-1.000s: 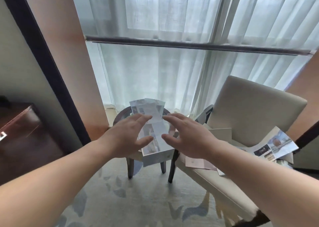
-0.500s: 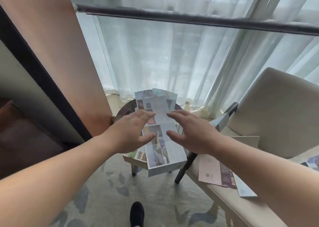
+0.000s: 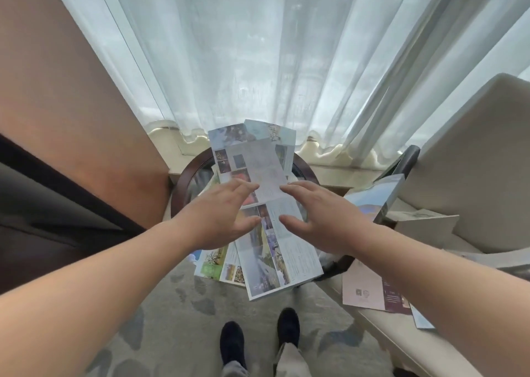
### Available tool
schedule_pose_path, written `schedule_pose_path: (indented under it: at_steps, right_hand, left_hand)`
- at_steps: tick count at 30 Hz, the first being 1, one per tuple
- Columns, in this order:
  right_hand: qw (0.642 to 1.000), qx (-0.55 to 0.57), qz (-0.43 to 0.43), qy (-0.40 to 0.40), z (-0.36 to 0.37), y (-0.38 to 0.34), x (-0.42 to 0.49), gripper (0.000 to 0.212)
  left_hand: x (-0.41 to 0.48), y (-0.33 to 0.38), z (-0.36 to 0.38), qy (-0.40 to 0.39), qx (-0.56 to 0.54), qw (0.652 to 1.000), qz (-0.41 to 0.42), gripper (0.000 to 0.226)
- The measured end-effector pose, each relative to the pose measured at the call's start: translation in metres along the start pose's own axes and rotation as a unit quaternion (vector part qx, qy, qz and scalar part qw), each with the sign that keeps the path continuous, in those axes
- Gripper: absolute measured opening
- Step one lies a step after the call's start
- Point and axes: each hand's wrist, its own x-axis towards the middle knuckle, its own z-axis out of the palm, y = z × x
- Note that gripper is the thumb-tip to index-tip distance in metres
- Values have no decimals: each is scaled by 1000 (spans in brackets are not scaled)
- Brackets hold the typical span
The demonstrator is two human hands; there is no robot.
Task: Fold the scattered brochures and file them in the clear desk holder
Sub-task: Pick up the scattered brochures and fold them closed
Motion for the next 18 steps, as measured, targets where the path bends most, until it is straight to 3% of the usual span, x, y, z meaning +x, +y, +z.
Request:
schedule_pose_path:
  at_steps: [10,18]
  right_hand:
    - [995,9,-47,-90,49,52,33,66]
    - [989,-11,-50,-141,107,81,9,66]
  left_hand:
    - [20,-10,84,-49,-38,997,-54,71]
    - [21,0,178,-114,-9,993,-26,74]
